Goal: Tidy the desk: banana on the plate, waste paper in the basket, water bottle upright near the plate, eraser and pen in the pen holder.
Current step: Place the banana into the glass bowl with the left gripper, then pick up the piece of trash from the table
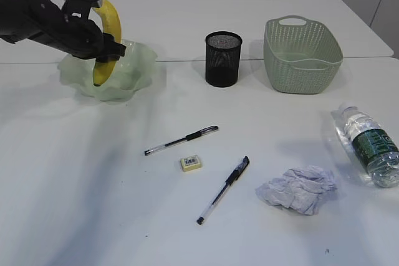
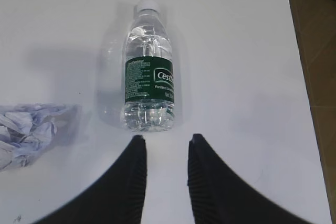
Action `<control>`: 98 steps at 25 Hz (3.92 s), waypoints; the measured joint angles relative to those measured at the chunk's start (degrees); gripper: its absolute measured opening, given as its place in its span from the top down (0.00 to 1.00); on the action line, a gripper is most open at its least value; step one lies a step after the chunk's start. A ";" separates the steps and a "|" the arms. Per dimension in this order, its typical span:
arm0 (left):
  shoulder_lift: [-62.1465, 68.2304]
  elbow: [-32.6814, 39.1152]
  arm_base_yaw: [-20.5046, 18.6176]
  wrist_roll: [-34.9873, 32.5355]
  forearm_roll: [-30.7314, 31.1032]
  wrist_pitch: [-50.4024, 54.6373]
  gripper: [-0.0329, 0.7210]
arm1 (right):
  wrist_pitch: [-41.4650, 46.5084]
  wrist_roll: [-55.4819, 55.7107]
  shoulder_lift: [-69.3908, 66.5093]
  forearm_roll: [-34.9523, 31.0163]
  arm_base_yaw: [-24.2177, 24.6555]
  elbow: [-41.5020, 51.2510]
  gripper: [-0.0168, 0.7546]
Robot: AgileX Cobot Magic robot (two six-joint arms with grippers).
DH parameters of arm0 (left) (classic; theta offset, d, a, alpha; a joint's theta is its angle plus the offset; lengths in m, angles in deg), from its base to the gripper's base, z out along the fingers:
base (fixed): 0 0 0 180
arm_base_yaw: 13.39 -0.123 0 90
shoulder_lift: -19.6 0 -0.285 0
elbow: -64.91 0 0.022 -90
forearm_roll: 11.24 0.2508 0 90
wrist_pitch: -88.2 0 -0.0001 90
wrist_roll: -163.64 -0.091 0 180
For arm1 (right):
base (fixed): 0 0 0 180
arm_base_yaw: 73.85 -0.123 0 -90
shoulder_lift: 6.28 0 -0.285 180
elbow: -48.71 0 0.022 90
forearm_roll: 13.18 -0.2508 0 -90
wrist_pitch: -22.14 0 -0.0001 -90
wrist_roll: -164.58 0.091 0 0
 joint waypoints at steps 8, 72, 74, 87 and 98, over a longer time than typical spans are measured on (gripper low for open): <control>1.79 0.00 0.00 0.00 0.11 0.77 0.59 | 0.00 0.00 0.00 0.00 0.00 0.00 0.70; -17.50 -0.09 0.00 0.00 1.86 13.17 0.50 | -2.32 -24.76 -8.96 -19.94 0.00 0.00 0.70; -17.59 -0.09 0.00 0.00 1.86 14.31 0.50 | -2.44 -30.37 -9.68 -22.00 0.00 0.00 0.69; -17.59 -0.09 0.00 0.00 2.08 19.65 0.50 | -2.46 -74.06 -11.42 -31.99 -5.64 0.00 0.67; -17.59 -0.09 0.00 0.00 1.03 25.09 0.50 | -7.02 -77.63 -18.19 -34.91 -7.77 0.00 0.67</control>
